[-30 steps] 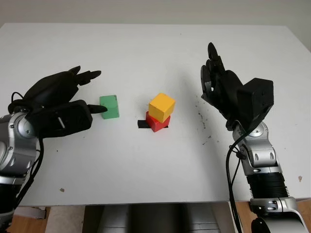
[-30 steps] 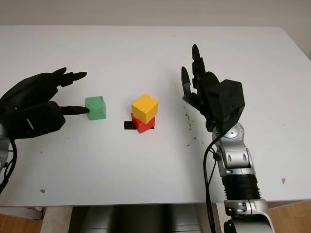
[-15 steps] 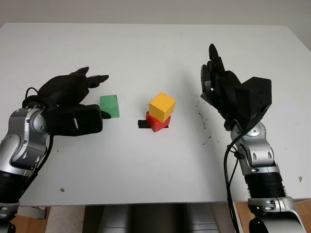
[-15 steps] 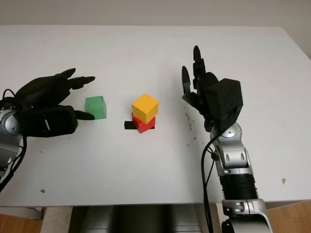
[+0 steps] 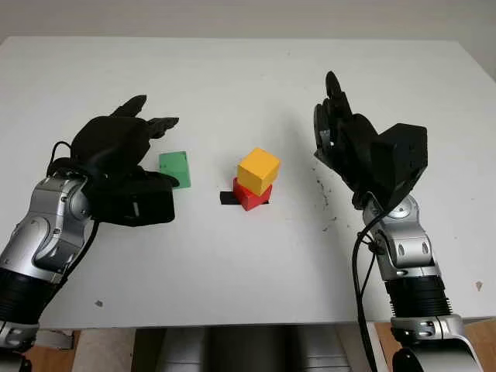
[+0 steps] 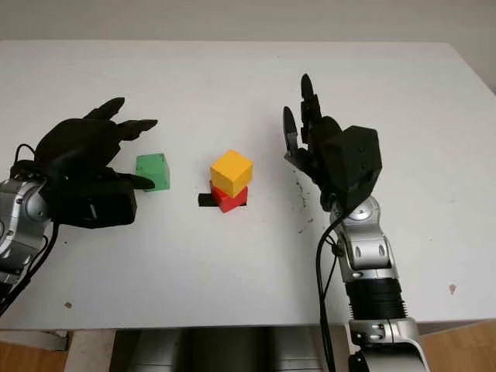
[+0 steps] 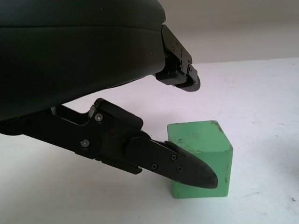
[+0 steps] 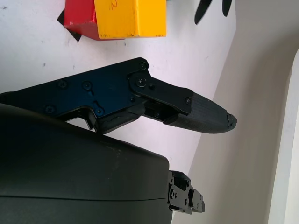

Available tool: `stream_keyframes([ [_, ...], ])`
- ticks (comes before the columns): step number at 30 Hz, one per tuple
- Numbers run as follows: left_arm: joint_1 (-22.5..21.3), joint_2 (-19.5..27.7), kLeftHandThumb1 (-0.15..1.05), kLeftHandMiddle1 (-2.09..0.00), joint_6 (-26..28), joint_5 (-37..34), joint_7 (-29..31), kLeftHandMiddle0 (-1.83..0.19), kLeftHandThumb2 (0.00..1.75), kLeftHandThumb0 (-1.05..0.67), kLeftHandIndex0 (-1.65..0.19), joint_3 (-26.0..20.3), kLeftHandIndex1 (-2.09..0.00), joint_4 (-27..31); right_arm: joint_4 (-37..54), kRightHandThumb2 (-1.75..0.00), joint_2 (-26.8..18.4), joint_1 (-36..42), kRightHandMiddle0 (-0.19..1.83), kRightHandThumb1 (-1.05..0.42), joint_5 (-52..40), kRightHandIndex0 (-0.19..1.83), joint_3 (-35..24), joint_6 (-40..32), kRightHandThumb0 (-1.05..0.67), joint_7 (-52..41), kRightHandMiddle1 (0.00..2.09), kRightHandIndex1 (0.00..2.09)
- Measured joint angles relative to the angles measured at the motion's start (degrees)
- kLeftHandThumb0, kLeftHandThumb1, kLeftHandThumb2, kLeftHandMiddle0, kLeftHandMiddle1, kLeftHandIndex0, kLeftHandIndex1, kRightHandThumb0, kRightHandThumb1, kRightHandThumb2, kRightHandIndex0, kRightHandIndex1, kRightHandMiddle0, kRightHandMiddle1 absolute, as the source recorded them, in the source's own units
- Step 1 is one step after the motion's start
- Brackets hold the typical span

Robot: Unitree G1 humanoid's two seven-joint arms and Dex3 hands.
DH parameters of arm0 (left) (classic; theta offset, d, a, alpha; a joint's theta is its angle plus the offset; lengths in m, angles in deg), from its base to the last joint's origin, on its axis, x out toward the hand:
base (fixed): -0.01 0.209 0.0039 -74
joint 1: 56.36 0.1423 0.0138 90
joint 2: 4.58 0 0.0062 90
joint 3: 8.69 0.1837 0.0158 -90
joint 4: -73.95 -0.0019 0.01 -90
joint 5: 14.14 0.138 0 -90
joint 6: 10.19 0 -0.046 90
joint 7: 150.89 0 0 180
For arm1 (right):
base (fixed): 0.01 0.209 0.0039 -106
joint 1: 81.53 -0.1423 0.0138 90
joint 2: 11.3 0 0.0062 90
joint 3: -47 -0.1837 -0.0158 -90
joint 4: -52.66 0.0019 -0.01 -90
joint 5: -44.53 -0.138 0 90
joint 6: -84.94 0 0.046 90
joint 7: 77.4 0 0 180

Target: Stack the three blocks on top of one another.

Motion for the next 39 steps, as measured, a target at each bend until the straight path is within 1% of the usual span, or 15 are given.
stream_keyframes([
  [3,0.2,-0.1,0.98,-0.07,-0.3,0.0,0.0,-0.05,0.06,-0.69,-0.46,0.0,-0.21,-0.4,0.0,-0.73,0.2,0.1,-0.19,-1.05,-0.1,-0.19,-0.1,1.5,-0.66,0.4,0.00,0.00],
  [4,0.2,-0.1,0.99,-0.06,-0.3,0.0,0.0,-0.06,0.06,-0.69,-0.45,0.0,-0.26,-0.5,-0.1,-0.73,0.2,0.1,-0.19,-1.05,-0.1,-0.19,-0.1,1.8,-0.66,0.3,0.00,0.00],
  [5,0.2,-0.2,0.98,-0.06,0.0,0.0,0.1,-0.07,0.06,-0.69,-0.36,0.0,-0.47,-0.5,-0.1,-0.73,0.2,0.1,-0.19,-1.05,-0.1,-0.19,-0.1,2.1,-0.66,0.2,0.00,0.00],
  [6,0.2,-0.3,0.98,-0.06,0.3,0.0,0.3,-0.07,0.05,-0.69,-0.29,0.0,-0.64,-0.5,-0.1,-0.73,0.2,0.1,-0.19,-1.05,-0.1,-0.19,-0.1,2.1,-0.66,0.2,0.00,0.00],
  [7,0.2,-0.4,0.98,-0.06,0.4,0.0,0.4,-0.08,0.06,-0.69,-0.23,0.0,-0.75,-0.5,-0.1,-0.73,0.2,0.1,-0.19,-1.05,-0.1,-0.19,-0.2,2.1,-0.65,0.1,0.00,0.00],
  [8,0.2,-0.4,0.98,-0.06,0.6,0.1,0.6,-0.08,0.06,-0.69,-0.22,0.1,-0.79,-0.5,-0.1,-0.73,0.2,0.1,-0.19,-1.05,-0.1,-0.19,-0.2,2.1,-0.65,0.0,0.00,0.00],
  [12,0.2,-0.4,0.98,-0.06,0.8,0.7,0.9,-0.10,0.05,-0.70,-0.20,0.5,-0.84,-0.5,-0.1,-0.73,0.2,0.1,-0.19,-1.05,-0.1,-0.19,-0.3,2.1,-0.65,-0.3,0.00,0.00],
  [19,0.2,-0.4,1.00,-0.05,2.1,1.8,2.4,-0.10,0.06,-0.72,-0.19,1.2,-0.80,-0.5,-0.1,-0.76,0.0,0.3,-0.19,-1.05,0.0,-0.19,-0.3,2.1,-0.61,-0.8,0.00,0.00],
  [21,0.2,-0.5,1.01,-0.05,2.5,1.7,2.8,-0.10,0.06,-0.69,-0.21,1.3,-0.81,-0.5,-0.1,-0.76,0.0,0.4,-0.19,-1.05,-0.1,-0.19,-0.3,2.1,-0.60,-1.0,0.00,0.00],
  [26,0.6,-1.8,1.05,-0.06,3.1,-0.8,2.8,-0.14,0.11,-0.52,-0.27,0.8,-0.86,-0.4,-0.1,-0.76,0.0,0.8,-0.19,-1.05,0.0,-0.19,-0.3,2.1,-0.59,-1.2,0.00,0.00],
  [29,1.1,-2.4,1.05,-0.06,3.6,-1.5,2.4,-0.17,0.17,-0.44,-0.24,0.6,-1.06,-0.4,-0.1,-0.76,-0.1,1.0,-0.19,-1.05,0.4,-0.19,-0.3,2.1,-0.59,-1.2,0.00,0.00],
  [30,1.2,-2.5,1.05,-0.06,3.7,-1.5,2.0,-0.18,0.20,-0.43,-0.21,0.6,-1.17,-0.4,-0.1,-0.76,-0.1,1.1,-0.19,-1.05,0.5,-0.19,-0.3,2.1,-0.59,-1.1,0.00,0.00],
  [36,1.9,-3.1,1.05,-0.07,2.9,-2.7,-2.1,-0.28,0.29,-0.42,-0.11,0.0,-1.59,-1.1,-0.1,-0.75,-0.2,1.3,-0.19,-1.05,0.6,-0.19,-0.3,1.8,-0.58,-1.0,0.00,0.00],
  [39,2.2,-4.7,1.05,-0.08,2.7,-4.5,-5.0,-0.32,0.29,-0.41,-0.10,-1.1,-1.67,-1.8,-0.1,-0.74,-0.3,1.4,-0.19,-1.05,0.6,-0.19,-0.3,1.5,-0.58,-1.0,0.00,0.00],
])
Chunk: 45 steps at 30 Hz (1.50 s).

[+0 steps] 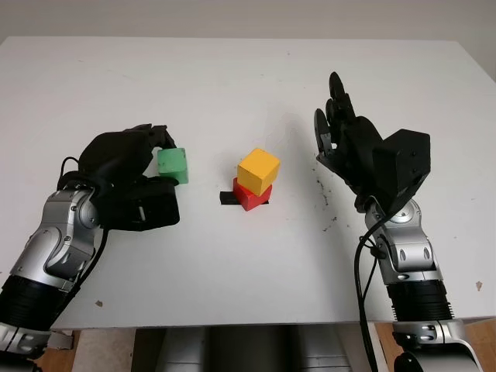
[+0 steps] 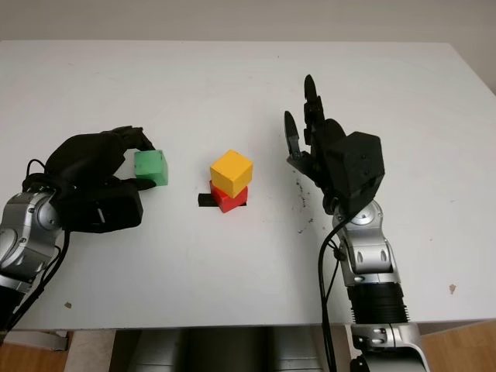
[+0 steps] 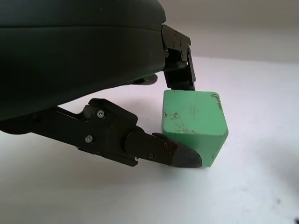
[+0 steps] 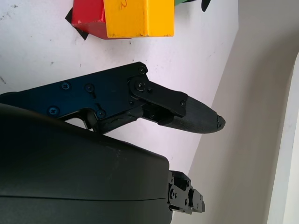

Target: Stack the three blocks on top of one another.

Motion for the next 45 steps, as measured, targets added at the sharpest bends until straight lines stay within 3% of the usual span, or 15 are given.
stream_keyframes([
  [9,0.4,-1.4,1.05,-0.07,0.4,-3.7,-1.3,-0.36,0.19,-0.37,-0.13,-2.1,-1.66,-0.4,0.0,-0.72,0.0,0.0,-0.19,-1.05,0.5,-0.19,0.1,0.0,-0.56,0.5,0.00,0.00],
  [13,0.3,-0.9,1.05,-0.08,0.7,-8.0,2.9,-0.41,0.13,-0.38,-0.21,-4.2,-1.78,0.8,0.0,-0.71,0.0,0.0,-0.19,-1.05,0.5,-0.19,0.1,-0.1,-0.57,0.5,0.00,0.00],
  [17,-0.6,-0.1,1.05,-0.07,2.3,-14.6,9.2,-0.40,0.11,-0.35,-0.26,-7.4,-1.74,4.1,0.0,-0.72,0.0,0.0,-0.19,-1.05,0.5,-0.19,0.3,-1.1,-0.57,0.1,0.00,0.00],
  [23,-6.7,3.5,1.05,-0.05,7.8,-20.2,20.9,-0.37,0.17,-0.39,-0.29,-8.6,-1.63,7.5,0.2,-0.68,0.1,0.0,-0.19,-1.05,1.6,-0.19,0.8,-2.7,-0.58,0.9,0.00,0.00],
  [26,-12.0,6.3,1.05,-0.06,9.7,-21.5,27.8,-0.38,0.17,-0.42,-0.29,-7.4,-1.67,7.2,0.2,-0.67,0.2,0.0,-0.19,-1.05,1.8,-0.19,1.0,-2.7,-0.58,1.2,0.00,0.00],
  [31,-19.5,7.5,1.05,-0.07,11.7,-23.0,34.1,-0.42,0.17,-0.42,-0.34,-5.2,-1.61,6.2,0.2,-0.64,0.6,-0.1,-0.19,-1.05,2.0,-0.19,1.4,-2.9,-0.56,1.7,0.00,0.00],
  [38,-24.0,5.9,1.05,-0.09,20.3,-25.4,38.0,-0.46,0.13,-0.42,-0.44,-2.9,-1.62,8.2,0.1,-0.63,0.8,-0.1,-0.19,-1.05,2.8,-0.19,2.5,-3.7,-0.48,2.5,0.02,0.01],
  [45,-25.5,-1.3,1.05,-0.08,27.0,-27.4,35.0,-0.46,0.18,-0.42,-0.42,-0.2,-1.71,16.7,-1.9,-0.63,1.5,-0.4,-0.18,-1.05,3.9,-0.18,3.5,-2.4,-0.52,3.1,0.05,0.03],
])
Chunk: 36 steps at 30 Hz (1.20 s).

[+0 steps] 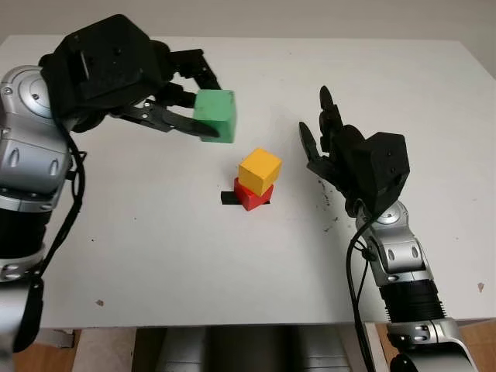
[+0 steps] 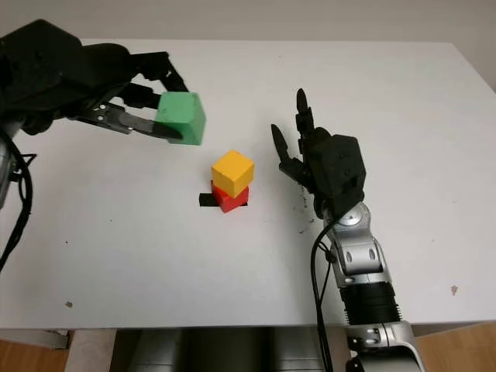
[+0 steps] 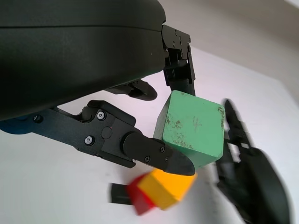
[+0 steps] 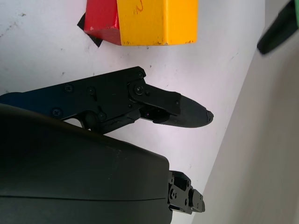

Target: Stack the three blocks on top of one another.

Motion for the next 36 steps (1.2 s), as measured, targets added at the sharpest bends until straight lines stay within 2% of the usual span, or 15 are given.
stream_keyframes([
  [4,0.0,-2.1,1.05,-0.09,-1.7,0.7,-3.1,-0.47,0.22,-0.45,-0.39,1.8,-1.65,1.1,-0.4,-0.63,0.1,0.0,-0.18,-1.05,0.3,-0.18,0.3,0.9,-0.53,0.1,0.05,0.03],
  [8,0.0,-3.8,1.05,-0.09,-0.8,-0.7,-3.5,-0.45,0.20,-0.41,-0.34,2.0,-1.72,0.4,-0.4,-0.62,0.1,0.0,-0.18,-1.05,0.4,-0.19,0.2,0.9,-0.53,0.3,0.05,0.03],
  [13,0.0,-5.1,1.05,-0.10,-5.2,-1.2,-4.1,-0.46,0.18,-0.41,-0.33,3.0,-1.72,-1.8,-0.4,-0.61,0.1,0.3,-0.18,-1.05,0.4,-0.19,0.1,0.9,-0.52,0.3,0.05,0.04],
  [18,0.0,-5.3,1.05,-0.11,-7.0,0.6,-4.1,-0.43,0.20,-0.41,-0.34,4.9,-1.83,-2.2,-0.4,-0.60,0.1,0.5,-0.18,-1.05,0.2,-0.19,-0.2,1.6,-0.53,0.5,0.05,0.04],
  [24,0.0,-3.9,1.05,-0.18,-9.7,3.3,-3.8,-0.46,0.22,-0.41,-0.30,5.9,-1.81,-3.3,-0.4,-0.61,0.1,0.6,-0.17,-1.05,0.0,-0.18,-0.8,1.6,-0.55,0.4,0.06,0.05],
  [25,0.0,-3.7,1.05,-0.24,-9.8,3.8,-3.6,-0.43,0.22,-0.41,-0.29,6.0,-1.81,-3.3,-0.4,-0.61,0.1,0.6,-0.17,-1.05,0.0,-0.18,-0.8,1.6,-0.55,0.4,0.05,0.05],
  [27,0.0,-3.3,1.05,-0.60,-9.8,4.5,-3.4,-0.23,0.21,-0.41,-0.31,6.1,-1.79,-3.5,-0.4,-0.61,0.1,0.6,-0.17,-1.05,0.2,-0.18,-0.8,1.6,-0.55,0.5,0.06,0.05],
  [29,0.0,-3.2,1.05,-0.68,-9.1,5.3,-3.2,-0.14,0.21,-0.40,-0.32,6.2,-1.81,-3.6,-0.4,-0.61,0.1,0.6,-0.17,-1.05,0.2,-0.18,-0.8,1.6,-0.55,0.5,0.06,0.05],
  [32,0.0,-3.1,1.05,-0.56,-8.3,6.2,-3.1,-0.18,0.21,-0.40,-0.33,6.2,-1.78,-3.6,-0.4,-0.60,0.1,0.6,-0.17,-1.05,0.0,-0.18,-0.9,1.5,-0.56,0.4,0.05,0.05],
  [36,0.0,-2.8,1.05,-0.50,-8.6,6.9,-2.7,-0.21,0.21,-0.40,-0.36,6.2,-1.74,-4.1,-0.4,-0.60,0.1,0.6,-0.17,-1.05,-0.2,-0.19,-0.9,1.4,-0.57,0.1,0.05,0.05],
])
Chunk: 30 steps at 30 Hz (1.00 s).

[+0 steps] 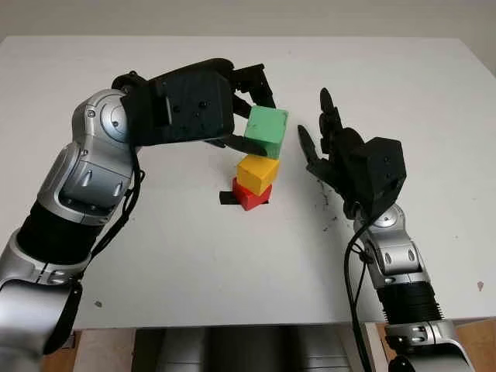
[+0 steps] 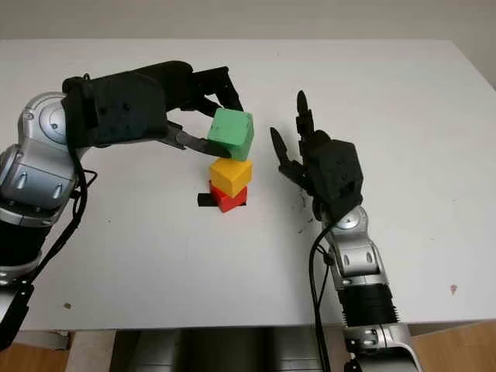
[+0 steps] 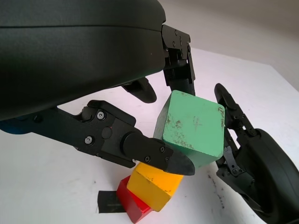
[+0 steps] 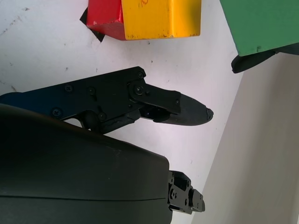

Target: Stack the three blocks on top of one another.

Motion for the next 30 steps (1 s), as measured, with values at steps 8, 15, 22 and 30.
stream_keyframes([
  [8,0.0,0.0,1.05,-0.44,-0.3,0.6,-0.2,-0.28,0.21,-0.37,-0.40,0.0,-1.72,-1.0,0.0,-0.60,0.0,0.0,-0.17,-1.05,0.2,-0.18,0.0,0.0,-0.56,-0.1,0.05,0.05],
  [15,0.2,-0.2,1.05,-0.38,2.6,1.5,-0.2,-0.24,0.21,-0.38,-0.36,0.2,-1.79,-0.4,0.0,-0.60,0.0,0.0,-0.17,-1.05,0.3,-0.18,0.0,0.0,-0.56,-0.2,0.05,0.05],
  [22,0.6,-0.6,1.05,-0.37,3.7,1.9,-0.1,-0.26,0.21,-0.38,-0.35,1.3,-1.84,0.1,0.0,-0.60,0.0,0.0,-0.17,-1.05,0.1,-0.18,-0.1,0.0,-0.56,-0.3,0.05,0.05],
  [30,1.4,-0.6,1.05,-0.59,3.6,1.5,-0.1,-0.17,0.18,-0.39,-0.38,1.3,-1.85,0.1,0.0,-0.60,-0.1,0.0,-0.18,-1.05,0.1,-0.19,-0.2,-0.6,-0.56,-0.7,0.05,0.05],
])
